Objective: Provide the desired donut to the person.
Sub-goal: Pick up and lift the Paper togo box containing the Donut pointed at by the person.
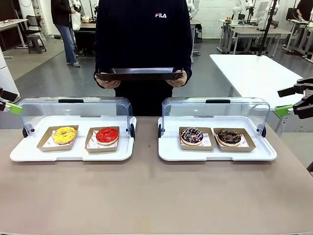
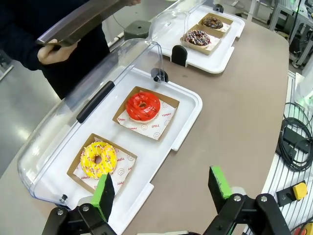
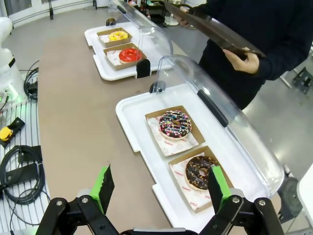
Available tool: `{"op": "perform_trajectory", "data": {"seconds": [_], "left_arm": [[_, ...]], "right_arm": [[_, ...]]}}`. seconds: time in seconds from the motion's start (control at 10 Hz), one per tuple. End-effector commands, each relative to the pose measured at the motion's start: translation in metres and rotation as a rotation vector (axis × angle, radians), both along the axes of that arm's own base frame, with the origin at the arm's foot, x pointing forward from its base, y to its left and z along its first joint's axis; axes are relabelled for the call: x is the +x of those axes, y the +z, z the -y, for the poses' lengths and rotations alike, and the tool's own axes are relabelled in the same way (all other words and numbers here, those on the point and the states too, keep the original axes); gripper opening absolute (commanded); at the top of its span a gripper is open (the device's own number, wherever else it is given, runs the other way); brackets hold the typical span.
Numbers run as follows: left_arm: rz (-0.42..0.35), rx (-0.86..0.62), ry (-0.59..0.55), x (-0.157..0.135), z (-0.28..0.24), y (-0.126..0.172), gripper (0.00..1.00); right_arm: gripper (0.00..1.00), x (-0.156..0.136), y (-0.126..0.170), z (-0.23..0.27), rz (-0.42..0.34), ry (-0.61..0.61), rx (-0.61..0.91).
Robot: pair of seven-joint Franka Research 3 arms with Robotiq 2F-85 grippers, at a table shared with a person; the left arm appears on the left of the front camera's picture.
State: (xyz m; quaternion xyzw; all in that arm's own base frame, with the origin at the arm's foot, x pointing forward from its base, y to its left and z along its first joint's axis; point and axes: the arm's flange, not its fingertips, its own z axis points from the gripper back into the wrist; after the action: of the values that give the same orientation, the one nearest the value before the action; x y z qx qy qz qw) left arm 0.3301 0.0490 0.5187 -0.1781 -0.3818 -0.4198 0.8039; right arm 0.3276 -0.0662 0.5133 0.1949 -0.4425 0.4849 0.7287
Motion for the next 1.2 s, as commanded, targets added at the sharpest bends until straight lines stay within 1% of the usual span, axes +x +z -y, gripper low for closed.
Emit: {"op": "perform_trajectory", "data": {"seconds": [0.0, 0.1, 0.2, 0.3, 1.1], "left_arm": [[0.033, -0.004, -0.013, -0.021, 0.007, -0.025, 1.00], [0.014, 0.011, -0.020, -0.020, 0.008, -0.026, 1.00], [-0.012, 0.025, -0.048, -0.018, 0.012, -0.029, 1.00], [0.001, 0.004, -0.004, 0.000, 0.000, -0.001, 1.00], [0.001, 0.004, -0.004, 0.000, 0.000, -0.001, 1.00]], "right_arm": [[1.00, -0.005, -0.010, -0.006, 0.019, 0.007, 0.005], [1.00, -0.003, -0.010, -0.008, 0.002, -0.027, -0.001], [1.00, 0.000, 0.000, 0.000, 0.002, -0.001, -0.004], [1.00, 0.000, 0.000, 0.000, 0.002, -0.001, -0.004], [1.00, 0.000, 0.000, 0.000, 0.002, -0.001, -0.004]]}}
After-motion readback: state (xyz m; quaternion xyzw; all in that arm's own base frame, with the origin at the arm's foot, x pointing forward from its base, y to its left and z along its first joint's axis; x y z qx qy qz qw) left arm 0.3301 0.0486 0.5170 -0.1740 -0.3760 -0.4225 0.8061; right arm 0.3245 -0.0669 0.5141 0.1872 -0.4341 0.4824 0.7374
